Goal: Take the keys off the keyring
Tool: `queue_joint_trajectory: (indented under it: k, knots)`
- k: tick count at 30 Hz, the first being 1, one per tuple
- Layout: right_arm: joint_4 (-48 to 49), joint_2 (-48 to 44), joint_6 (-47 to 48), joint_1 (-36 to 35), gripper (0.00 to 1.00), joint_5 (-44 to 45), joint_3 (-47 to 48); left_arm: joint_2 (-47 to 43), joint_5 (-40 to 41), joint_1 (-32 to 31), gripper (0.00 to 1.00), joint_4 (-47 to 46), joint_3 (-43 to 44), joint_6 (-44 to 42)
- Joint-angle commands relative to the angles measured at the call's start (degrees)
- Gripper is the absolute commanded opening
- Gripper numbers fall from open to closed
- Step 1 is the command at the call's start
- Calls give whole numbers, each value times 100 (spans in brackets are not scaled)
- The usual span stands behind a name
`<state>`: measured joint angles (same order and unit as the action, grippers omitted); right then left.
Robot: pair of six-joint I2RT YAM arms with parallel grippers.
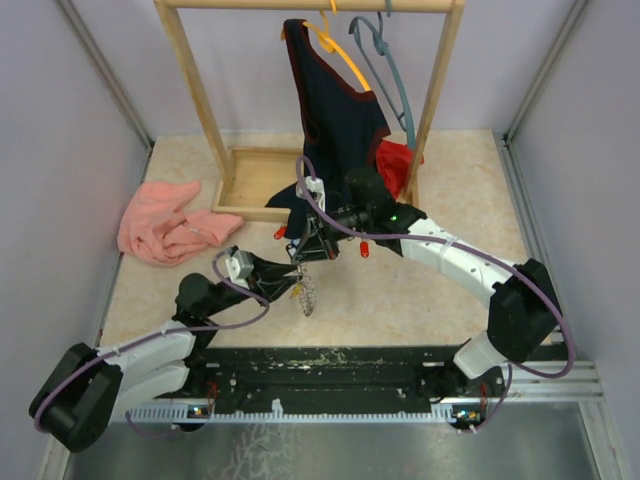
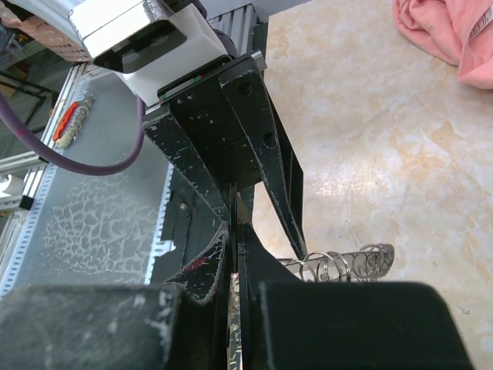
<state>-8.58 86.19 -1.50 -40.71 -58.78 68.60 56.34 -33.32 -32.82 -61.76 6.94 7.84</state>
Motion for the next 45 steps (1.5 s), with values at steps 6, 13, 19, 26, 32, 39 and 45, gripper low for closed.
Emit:
queue_joint_trajectory:
  k: [6, 13, 19, 26, 32, 39, 45]
  knots:
    - [229, -278, 97, 43, 0, -184, 81, -109, -192, -49, 27, -108, 153, 13]
    - [215, -278, 123, 44, 0, -164, 83, -405, -86, -49, 19, 167, 108, 0]
    - [206, -278, 123, 45, 0, -164, 81, -406, -195, -49, 21, 133, 77, 19]
    - [199, -287, 132, 46, 0, -164, 88, -177, -350, -49, 27, 32, 131, 84]
    - [196, -296, 132, 43, 0, -185, 88, -66, -140, -49, 31, 170, 199, 70]
    - [204, -295, 132, 45, 0, -195, 78, 95, -319, -49, 32, 132, 301, 78]
    - [205, -296, 123, 45, 0, -227, 75, 205, -459, -49, 35, 101, 359, 59]
